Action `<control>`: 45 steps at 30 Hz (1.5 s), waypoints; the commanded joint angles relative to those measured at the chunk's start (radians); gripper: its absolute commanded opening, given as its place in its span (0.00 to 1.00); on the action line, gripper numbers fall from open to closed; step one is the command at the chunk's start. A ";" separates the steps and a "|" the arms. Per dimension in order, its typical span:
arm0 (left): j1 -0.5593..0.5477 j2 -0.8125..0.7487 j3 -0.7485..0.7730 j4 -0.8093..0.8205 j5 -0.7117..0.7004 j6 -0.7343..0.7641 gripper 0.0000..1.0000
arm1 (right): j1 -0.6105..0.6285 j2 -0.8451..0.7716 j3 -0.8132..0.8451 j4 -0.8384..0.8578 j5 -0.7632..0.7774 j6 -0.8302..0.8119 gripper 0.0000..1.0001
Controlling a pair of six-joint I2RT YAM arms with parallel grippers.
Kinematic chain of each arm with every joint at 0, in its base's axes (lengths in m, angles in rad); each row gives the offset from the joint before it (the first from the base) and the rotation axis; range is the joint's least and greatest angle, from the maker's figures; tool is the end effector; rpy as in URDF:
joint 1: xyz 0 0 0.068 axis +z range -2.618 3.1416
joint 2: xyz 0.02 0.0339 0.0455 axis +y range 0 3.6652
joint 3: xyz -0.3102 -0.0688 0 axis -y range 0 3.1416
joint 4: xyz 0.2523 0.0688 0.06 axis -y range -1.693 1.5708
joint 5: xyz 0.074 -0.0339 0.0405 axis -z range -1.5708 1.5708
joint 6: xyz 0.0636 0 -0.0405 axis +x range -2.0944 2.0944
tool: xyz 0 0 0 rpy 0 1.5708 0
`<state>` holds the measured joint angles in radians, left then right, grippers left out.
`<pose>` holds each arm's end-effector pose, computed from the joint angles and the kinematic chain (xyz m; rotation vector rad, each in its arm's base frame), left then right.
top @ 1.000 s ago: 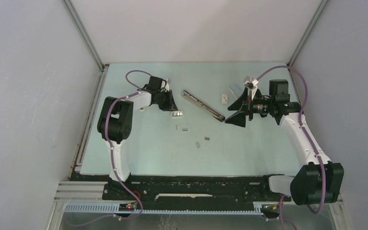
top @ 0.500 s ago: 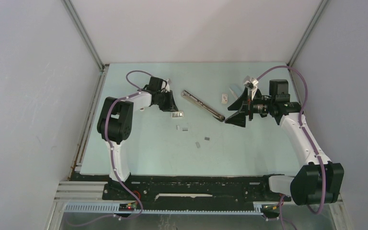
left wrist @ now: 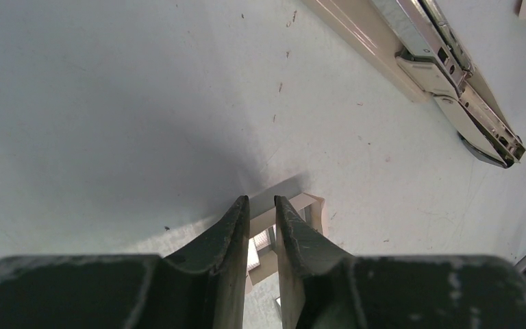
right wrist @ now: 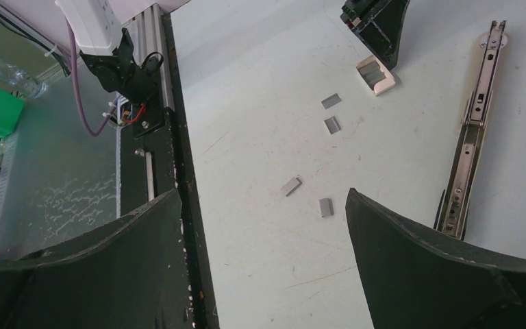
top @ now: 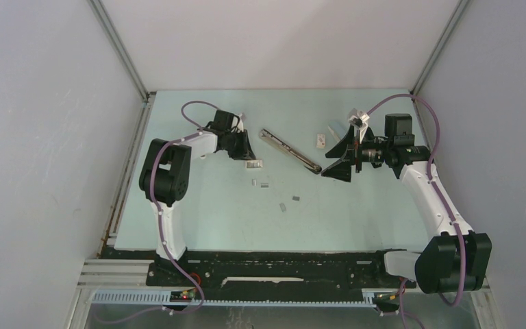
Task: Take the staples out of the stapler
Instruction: Move the staple box to the center of the board.
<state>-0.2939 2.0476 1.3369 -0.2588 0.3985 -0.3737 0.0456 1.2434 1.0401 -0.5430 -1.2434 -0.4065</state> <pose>0.4405 -0.1591 0.1606 0.0589 2.6044 -0.7601 0.2458 0.0715 0.3509 -0.9902 1.6912 1.1713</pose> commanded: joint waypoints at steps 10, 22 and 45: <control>-0.010 -0.037 -0.040 -0.002 0.006 0.022 0.26 | -0.004 -0.024 0.001 -0.001 -0.027 -0.014 1.00; -0.019 -0.055 -0.080 0.012 0.010 0.022 0.26 | -0.006 -0.025 0.001 -0.002 -0.028 -0.015 1.00; -0.026 -0.340 -0.241 0.129 -0.168 -0.025 0.36 | -0.006 -0.026 0.001 -0.012 -0.034 -0.025 1.00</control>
<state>-0.3138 1.8599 1.1549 -0.1822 0.3058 -0.3920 0.0452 1.2434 1.0401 -0.5438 -1.2518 -0.4080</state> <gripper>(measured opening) 0.358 0.993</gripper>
